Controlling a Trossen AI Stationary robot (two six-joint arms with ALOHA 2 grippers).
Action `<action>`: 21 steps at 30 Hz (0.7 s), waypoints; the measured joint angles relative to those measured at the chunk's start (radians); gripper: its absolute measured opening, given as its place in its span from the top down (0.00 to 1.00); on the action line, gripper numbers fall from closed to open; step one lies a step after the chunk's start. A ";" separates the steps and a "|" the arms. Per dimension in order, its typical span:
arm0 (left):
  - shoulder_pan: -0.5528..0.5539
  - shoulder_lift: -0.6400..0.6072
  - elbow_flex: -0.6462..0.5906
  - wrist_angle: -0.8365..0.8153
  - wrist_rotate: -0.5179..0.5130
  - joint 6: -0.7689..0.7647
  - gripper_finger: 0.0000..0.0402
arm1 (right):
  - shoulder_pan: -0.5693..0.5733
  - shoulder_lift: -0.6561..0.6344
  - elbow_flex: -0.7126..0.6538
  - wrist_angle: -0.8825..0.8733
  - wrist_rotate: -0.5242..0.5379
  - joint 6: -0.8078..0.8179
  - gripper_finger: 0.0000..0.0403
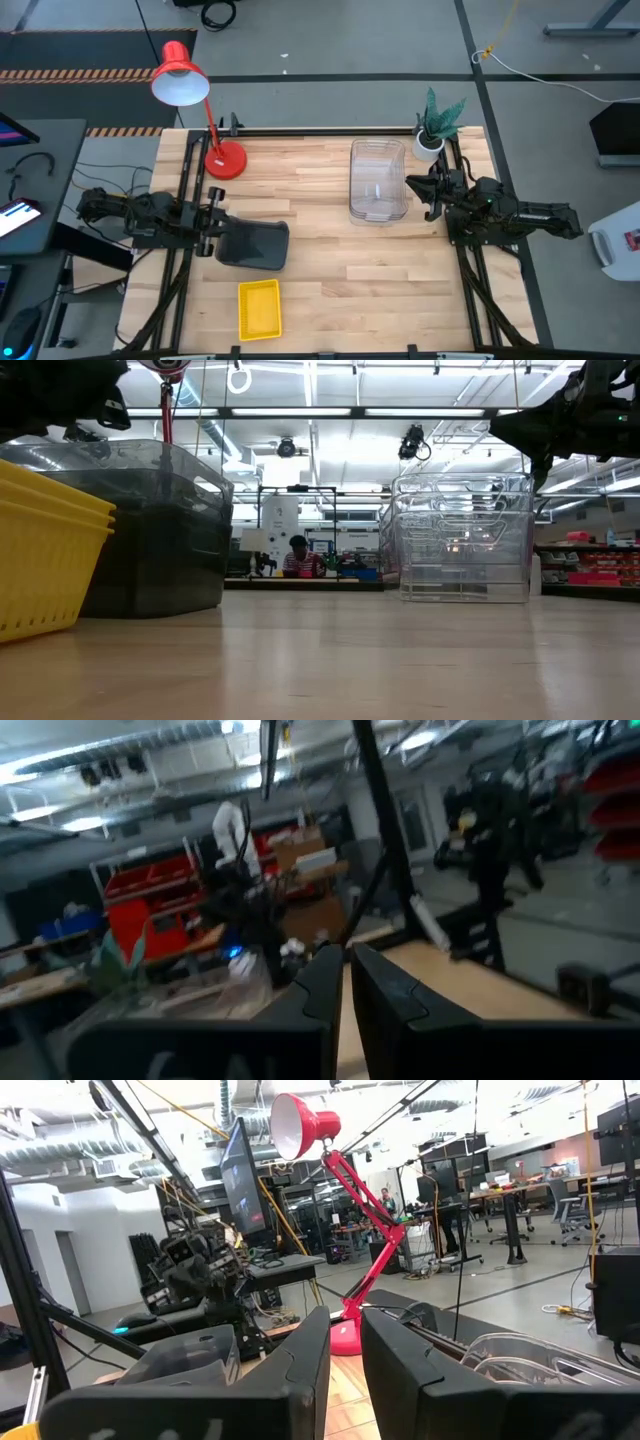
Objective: Stack baskets by color
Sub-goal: Return to Home Position
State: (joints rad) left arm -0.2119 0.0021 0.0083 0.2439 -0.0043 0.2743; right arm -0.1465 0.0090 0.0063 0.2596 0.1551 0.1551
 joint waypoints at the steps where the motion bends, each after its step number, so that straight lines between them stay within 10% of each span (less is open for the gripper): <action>1: 0.000 0.000 0.000 0.012 0.008 -0.005 0.92 | 0.000 0.000 0.000 0.000 0.000 0.000 0.84; 21: -0.061 0.000 0.000 0.043 0.009 -0.132 0.91 | 0.000 0.000 0.000 0.000 0.000 0.000 0.84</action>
State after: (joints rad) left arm -0.2732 0.0017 0.0086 0.2865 0.0049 0.1421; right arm -0.1465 0.0090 0.0063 0.2594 0.1551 0.1551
